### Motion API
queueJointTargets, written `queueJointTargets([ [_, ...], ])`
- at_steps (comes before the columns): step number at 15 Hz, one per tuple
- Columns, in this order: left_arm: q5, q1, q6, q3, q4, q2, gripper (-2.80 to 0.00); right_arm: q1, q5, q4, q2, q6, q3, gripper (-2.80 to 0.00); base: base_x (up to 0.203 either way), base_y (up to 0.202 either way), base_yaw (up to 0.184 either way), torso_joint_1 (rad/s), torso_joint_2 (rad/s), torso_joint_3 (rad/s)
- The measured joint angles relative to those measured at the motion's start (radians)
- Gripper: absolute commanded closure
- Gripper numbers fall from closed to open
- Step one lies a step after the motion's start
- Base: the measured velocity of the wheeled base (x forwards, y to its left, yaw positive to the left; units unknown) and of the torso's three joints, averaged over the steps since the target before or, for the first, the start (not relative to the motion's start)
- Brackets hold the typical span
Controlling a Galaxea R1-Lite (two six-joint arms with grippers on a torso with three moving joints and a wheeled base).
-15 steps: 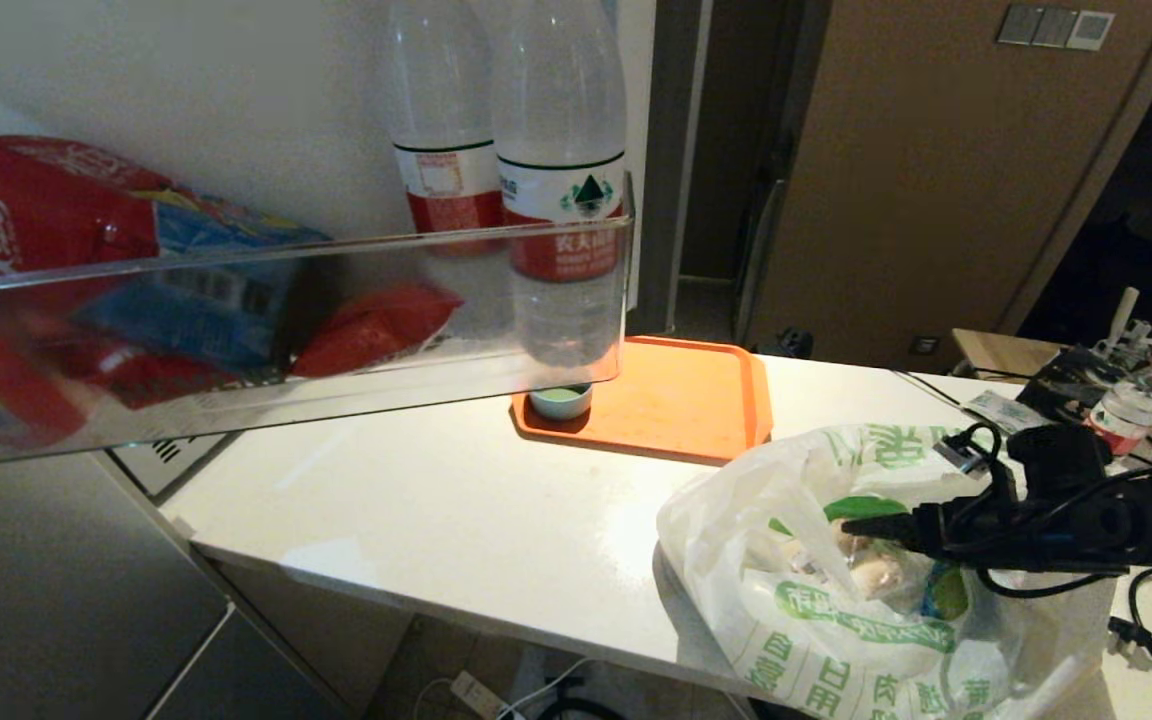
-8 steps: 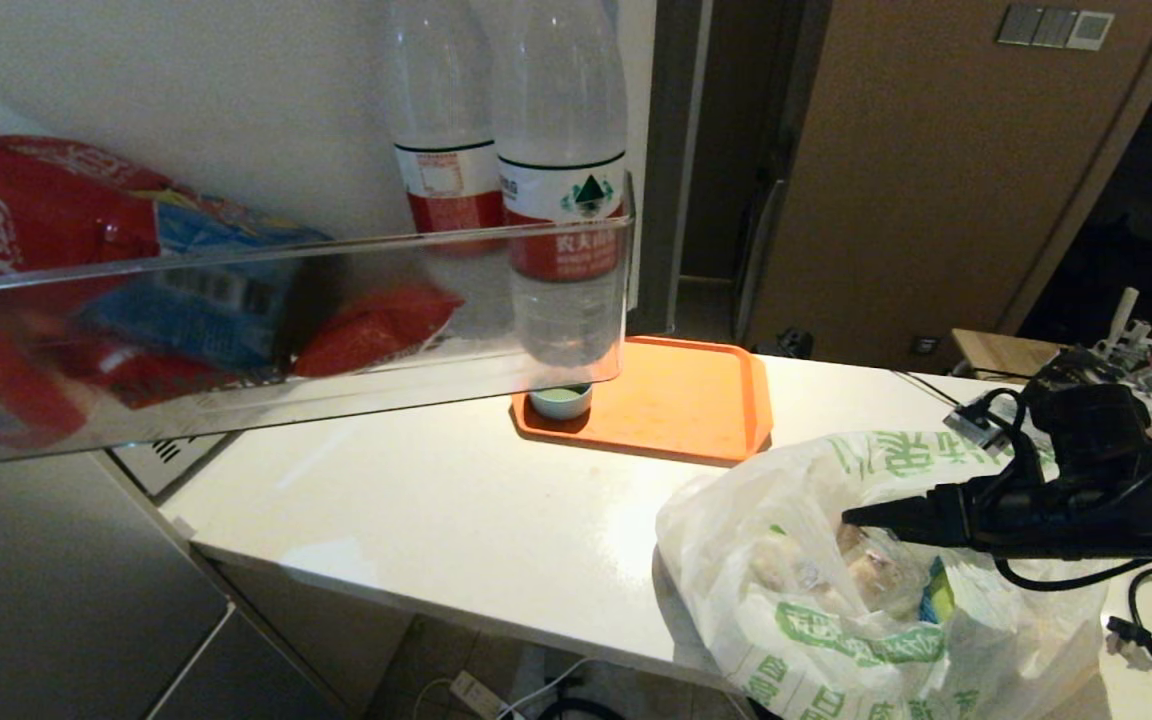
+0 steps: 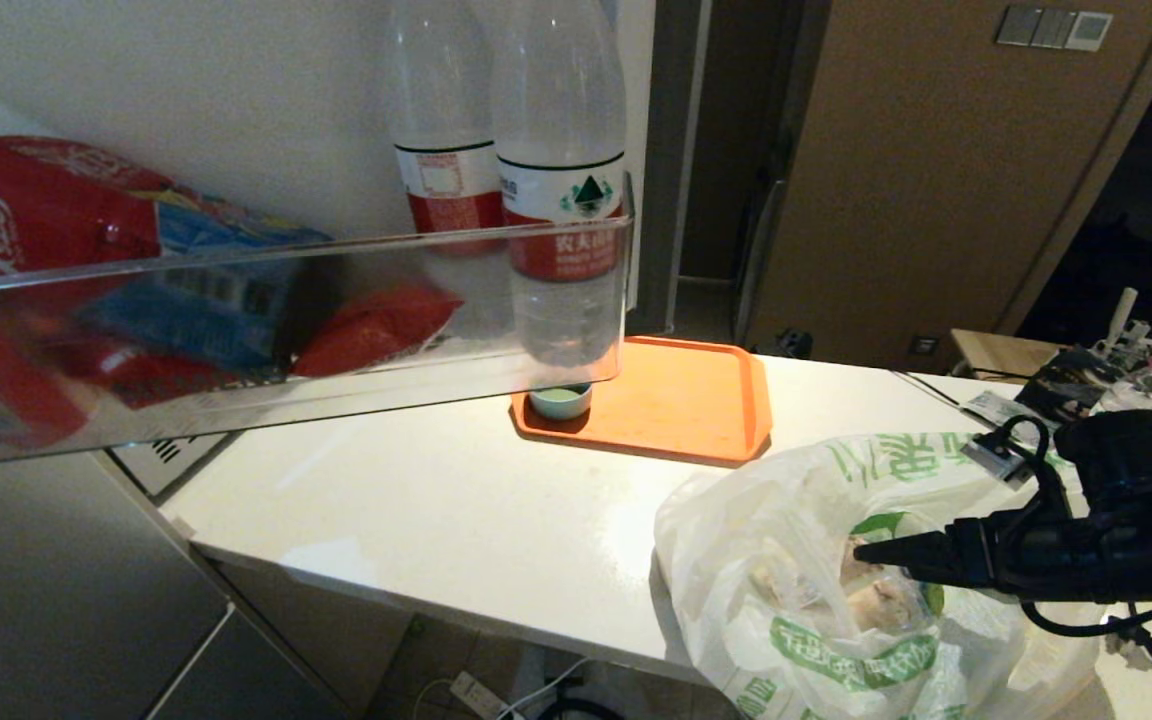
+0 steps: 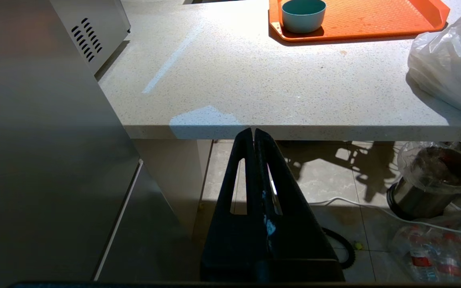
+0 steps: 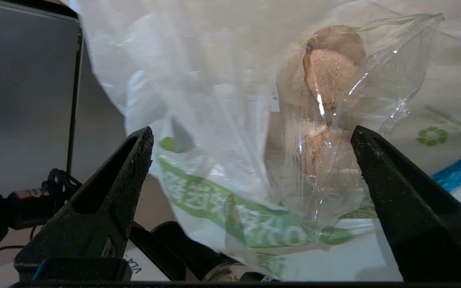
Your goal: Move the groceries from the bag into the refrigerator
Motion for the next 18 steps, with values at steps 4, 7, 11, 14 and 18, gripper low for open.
queueJointTargets([
  [4, 0.0, 0.0, 0.0, 0.0, 0.0, 0.0, 0.0, -0.006, 0.0, -0.015, 0.063, -0.001, -0.041, -2.8, 0.0, 0.0, 0.0, 0.0, 0.0, 0.0],
  [7, 0.0, 0.0, 0.0, 0.0, 0.0, 0.0, 0.0, -0.009, 0.0, -0.018, 0.115, -0.002, -0.068, -2.8, 0.0, 0.0, 0.0, 0.0, 0.0, 0.0],
  [11, 0.001, 0.0, 0.0, 0.0, -0.001, 0.0, 0.0, -0.019, 0.002, -0.018, 0.16, -0.005, -0.064, -2.8, 0.0, 0.0, 0.0, 0.0, 0.0, 0.0],
  [14, 0.001, 0.0, 0.0, 0.0, -0.001, 0.0, 0.0, -0.046, 0.002, -0.018, 0.186, -0.01, -0.058, -2.8, 0.0, 0.0, 0.0, 0.0, 0.0, 0.0],
  [18, 0.0, 0.0, 0.0, 0.0, -0.002, 0.0, 0.0, -0.071, 0.002, -0.017, 0.207, -0.013, -0.045, -2.8, 0.0, 0.0, 0.0, 0.0, 0.0, 0.0],
])
